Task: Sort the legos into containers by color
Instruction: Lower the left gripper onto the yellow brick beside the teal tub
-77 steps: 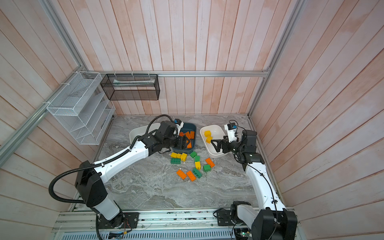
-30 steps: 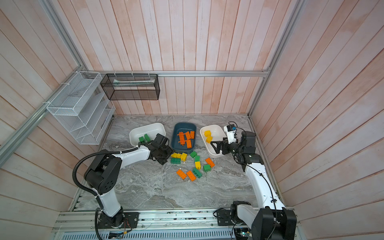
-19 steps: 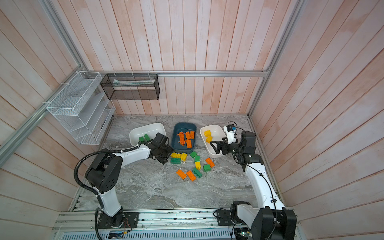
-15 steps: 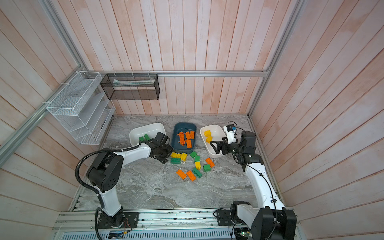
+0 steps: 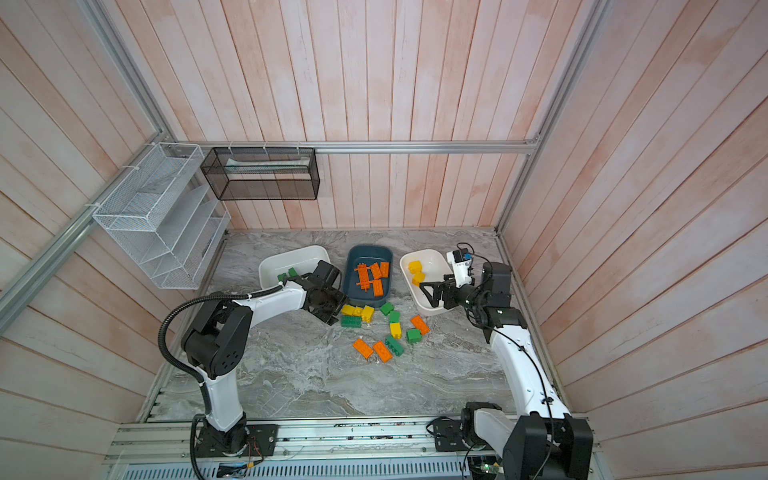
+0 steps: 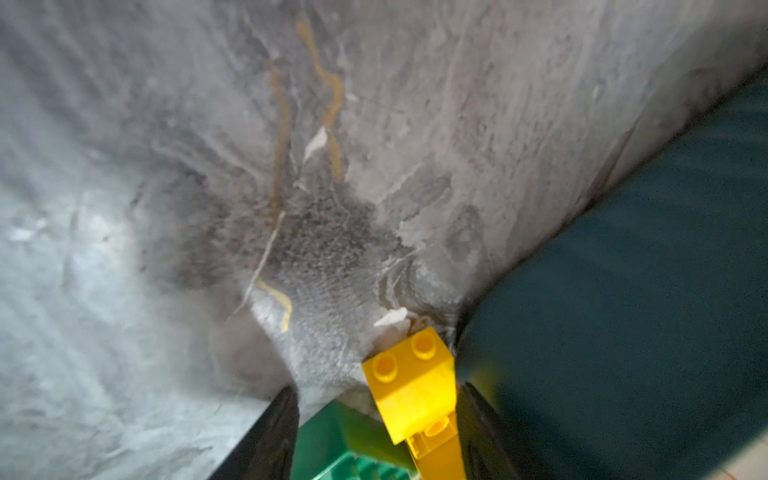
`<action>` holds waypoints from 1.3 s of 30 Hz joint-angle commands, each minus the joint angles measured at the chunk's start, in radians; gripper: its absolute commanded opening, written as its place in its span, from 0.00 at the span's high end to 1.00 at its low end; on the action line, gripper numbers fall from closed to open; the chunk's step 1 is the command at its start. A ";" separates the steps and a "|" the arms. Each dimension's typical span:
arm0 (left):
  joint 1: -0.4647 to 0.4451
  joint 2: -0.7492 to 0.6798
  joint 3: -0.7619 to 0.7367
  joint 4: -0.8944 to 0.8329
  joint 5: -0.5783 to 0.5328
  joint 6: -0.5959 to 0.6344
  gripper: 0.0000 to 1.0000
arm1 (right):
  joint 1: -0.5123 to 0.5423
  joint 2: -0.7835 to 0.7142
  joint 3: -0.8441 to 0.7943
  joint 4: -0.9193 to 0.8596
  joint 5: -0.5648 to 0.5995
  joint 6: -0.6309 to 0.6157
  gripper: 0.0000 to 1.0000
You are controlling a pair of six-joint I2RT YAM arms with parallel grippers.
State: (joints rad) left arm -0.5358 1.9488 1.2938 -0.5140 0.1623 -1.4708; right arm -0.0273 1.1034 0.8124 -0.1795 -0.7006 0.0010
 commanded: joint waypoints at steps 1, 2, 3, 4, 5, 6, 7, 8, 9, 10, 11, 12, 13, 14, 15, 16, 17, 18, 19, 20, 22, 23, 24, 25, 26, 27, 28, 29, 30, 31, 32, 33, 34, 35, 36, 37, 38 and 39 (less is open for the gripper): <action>0.006 0.040 0.027 -0.086 -0.015 -0.010 0.38 | -0.005 0.003 -0.010 0.015 -0.026 0.015 0.02; 0.006 0.043 0.027 -0.083 -0.012 -0.011 0.39 | -0.004 0.002 -0.010 0.018 -0.027 0.018 0.02; 0.005 0.047 0.027 -0.076 -0.009 -0.015 0.39 | -0.005 0.003 -0.010 0.019 -0.028 0.021 0.02; 0.005 0.053 0.029 -0.078 -0.006 -0.021 0.40 | -0.005 0.002 -0.011 0.021 -0.028 0.023 0.02; 0.005 0.058 0.033 -0.080 -0.005 -0.024 0.41 | -0.005 0.003 -0.012 0.021 -0.028 0.023 0.02; 0.005 0.063 0.036 -0.080 -0.004 -0.026 0.41 | -0.005 0.002 -0.010 0.020 -0.028 0.023 0.02; 0.005 0.066 0.038 -0.085 0.000 -0.029 0.42 | -0.005 0.002 -0.010 0.018 -0.031 0.021 0.02; 0.005 0.071 0.041 -0.093 0.003 -0.030 0.42 | -0.005 0.001 -0.009 0.016 -0.031 0.021 0.02; 0.005 0.074 0.045 -0.105 0.000 -0.029 0.44 | -0.005 -0.001 -0.009 0.014 -0.030 0.020 0.02; 0.005 0.076 0.048 -0.115 -0.002 -0.028 0.45 | -0.005 -0.002 -0.008 0.013 -0.030 0.020 0.02; 0.005 0.080 0.053 -0.126 0.000 -0.026 0.46 | -0.005 -0.001 -0.007 0.013 -0.030 0.020 0.02; 0.005 0.086 0.060 -0.135 -0.001 -0.017 0.46 | -0.005 -0.001 -0.008 0.016 -0.030 0.022 0.02; 0.005 0.092 0.071 -0.150 -0.004 -0.010 0.46 | -0.005 0.000 -0.010 0.020 -0.032 0.024 0.02; 0.005 0.096 0.077 -0.158 -0.003 -0.007 0.48 | -0.005 0.002 -0.010 0.021 -0.033 0.026 0.02; 0.005 0.099 0.082 -0.168 -0.001 -0.001 0.49 | -0.005 0.004 -0.010 0.022 -0.033 0.027 0.02; 0.005 0.099 0.085 -0.177 -0.001 0.003 0.49 | -0.005 0.004 -0.010 0.023 -0.033 0.027 0.02; 0.006 0.098 0.085 -0.181 -0.001 0.009 0.50 | -0.005 0.003 -0.010 0.021 -0.033 0.028 0.02; 0.005 0.095 0.085 -0.190 -0.003 0.015 0.51 | -0.005 0.002 -0.011 0.022 -0.032 0.026 0.02; 0.006 0.092 0.087 -0.200 -0.008 0.022 0.53 | -0.005 0.000 -0.012 0.018 -0.028 0.024 0.02; 0.005 0.087 0.087 -0.210 -0.014 0.030 0.54 | -0.005 -0.001 -0.012 0.017 -0.027 0.022 0.02; 0.005 0.073 0.080 -0.221 -0.018 0.046 0.55 | -0.005 -0.002 -0.013 0.013 -0.024 0.022 0.02; 0.005 0.066 0.075 -0.227 -0.020 0.050 0.57 | -0.005 -0.003 -0.015 0.014 -0.026 0.022 0.02; 0.005 0.057 0.067 -0.236 -0.026 0.055 0.58 | -0.005 -0.004 -0.017 0.015 -0.026 0.025 0.02; 0.005 0.045 0.056 -0.238 -0.027 0.063 0.58 | -0.005 -0.006 -0.021 0.018 -0.026 0.028 0.02; 0.006 0.034 0.046 -0.239 -0.027 0.066 0.58 | -0.005 -0.008 -0.022 0.020 -0.026 0.029 0.02; 0.005 0.020 0.037 -0.241 -0.032 0.073 0.59 | -0.005 -0.010 -0.025 0.020 -0.027 0.030 0.02; 0.005 0.005 0.031 -0.244 -0.036 0.078 0.59 | -0.005 -0.011 -0.028 0.019 -0.027 0.030 0.02; 0.005 -0.006 0.029 -0.251 -0.042 0.082 0.59 | -0.005 -0.013 -0.030 0.018 -0.025 0.030 0.02; 0.005 -0.021 0.029 -0.254 -0.049 0.090 0.59 | -0.005 -0.014 -0.032 0.015 -0.024 0.028 0.02; 0.005 -0.038 0.029 -0.260 -0.057 0.091 0.59 | -0.005 -0.016 -0.032 0.013 -0.025 0.027 0.02; 0.005 -0.052 0.031 -0.261 -0.063 0.088 0.59 | -0.006 -0.017 -0.034 0.015 -0.025 0.027 0.02; 0.005 -0.070 0.031 -0.251 -0.071 0.086 0.59 | -0.005 -0.016 -0.035 0.016 -0.024 0.028 0.02; 0.006 -0.083 0.031 -0.239 -0.073 0.080 0.58 | -0.005 -0.015 -0.035 0.017 -0.026 0.030 0.02; 0.006 -0.089 0.035 -0.235 -0.075 0.070 0.57 | -0.005 -0.014 -0.036 0.020 -0.026 0.032 0.02; 0.005 -0.092 0.041 -0.225 -0.076 0.062 0.57 | -0.005 -0.012 -0.038 0.023 -0.027 0.034 0.02; 0.005 -0.094 0.042 -0.210 -0.073 0.056 0.57 | -0.005 -0.012 -0.038 0.026 -0.028 0.035 0.02; 0.005 -0.094 0.044 -0.201 -0.072 0.051 0.56 | -0.005 -0.008 -0.037 0.025 -0.029 0.036 0.02; 0.005 -0.090 0.048 -0.194 -0.075 0.051 0.54 | -0.005 -0.008 -0.036 0.026 -0.030 0.036 0.02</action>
State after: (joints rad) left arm -0.5331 1.8763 1.3289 -0.7193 0.1219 -1.4025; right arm -0.0273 1.1030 0.7837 -0.1638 -0.7158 0.0273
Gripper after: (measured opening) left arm 0.455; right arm 0.981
